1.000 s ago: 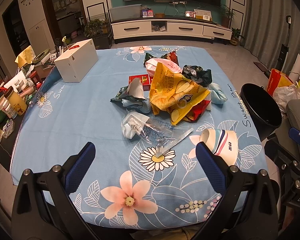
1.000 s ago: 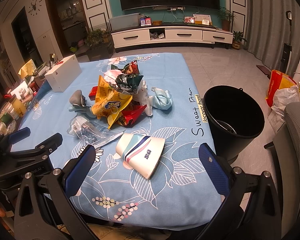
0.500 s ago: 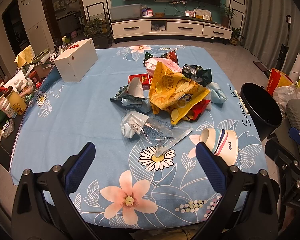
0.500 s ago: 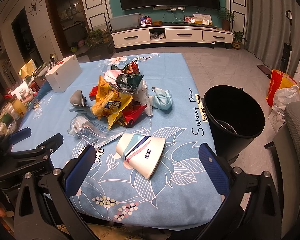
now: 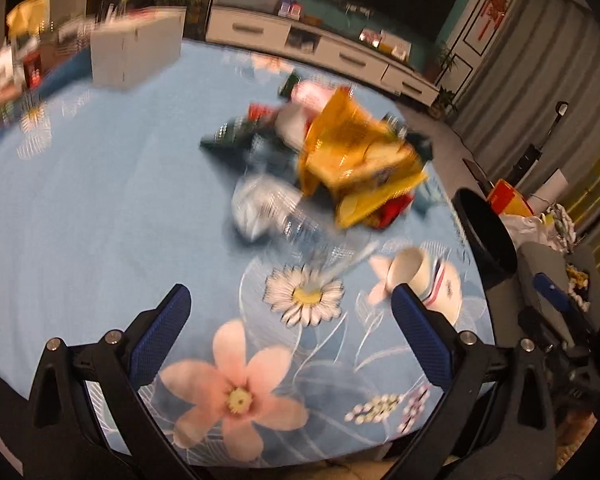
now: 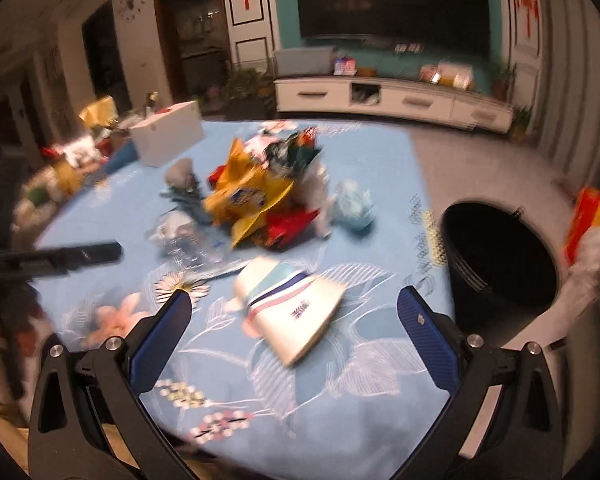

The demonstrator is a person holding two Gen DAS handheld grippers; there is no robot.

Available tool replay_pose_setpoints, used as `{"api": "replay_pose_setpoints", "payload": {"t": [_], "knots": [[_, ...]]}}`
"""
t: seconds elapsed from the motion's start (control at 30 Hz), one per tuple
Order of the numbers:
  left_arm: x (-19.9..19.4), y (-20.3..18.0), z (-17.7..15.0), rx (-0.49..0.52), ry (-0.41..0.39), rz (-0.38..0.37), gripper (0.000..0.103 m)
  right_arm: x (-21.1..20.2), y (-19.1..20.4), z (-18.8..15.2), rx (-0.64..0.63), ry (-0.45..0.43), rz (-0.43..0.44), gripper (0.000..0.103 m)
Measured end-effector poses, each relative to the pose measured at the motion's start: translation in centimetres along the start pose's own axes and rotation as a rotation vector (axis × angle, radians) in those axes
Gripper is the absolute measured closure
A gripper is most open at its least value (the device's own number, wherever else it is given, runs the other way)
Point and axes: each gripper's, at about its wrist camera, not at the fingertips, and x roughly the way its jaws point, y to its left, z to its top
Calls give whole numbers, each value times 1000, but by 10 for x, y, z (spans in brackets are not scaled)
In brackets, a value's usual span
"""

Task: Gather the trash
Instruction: 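Grasp the plastic bottle with the left tool while the right tool grasps the white paper cup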

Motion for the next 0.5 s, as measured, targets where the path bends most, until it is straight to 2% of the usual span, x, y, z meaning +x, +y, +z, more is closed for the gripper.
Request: {"api": "replay_pose_setpoints", "payload": {"t": [0.13, 0.3, 0.5], "knots": [[16, 17, -3, -84, 31, -48, 3, 30, 1, -7, -49, 60, -31, 3], [34, 8, 14, -109, 5, -68, 3, 54, 8, -8, -128, 69, 18, 3], [75, -10, 39, -118, 22, -15, 6, 88, 19, 1, -286, 81, 55, 3]]}}
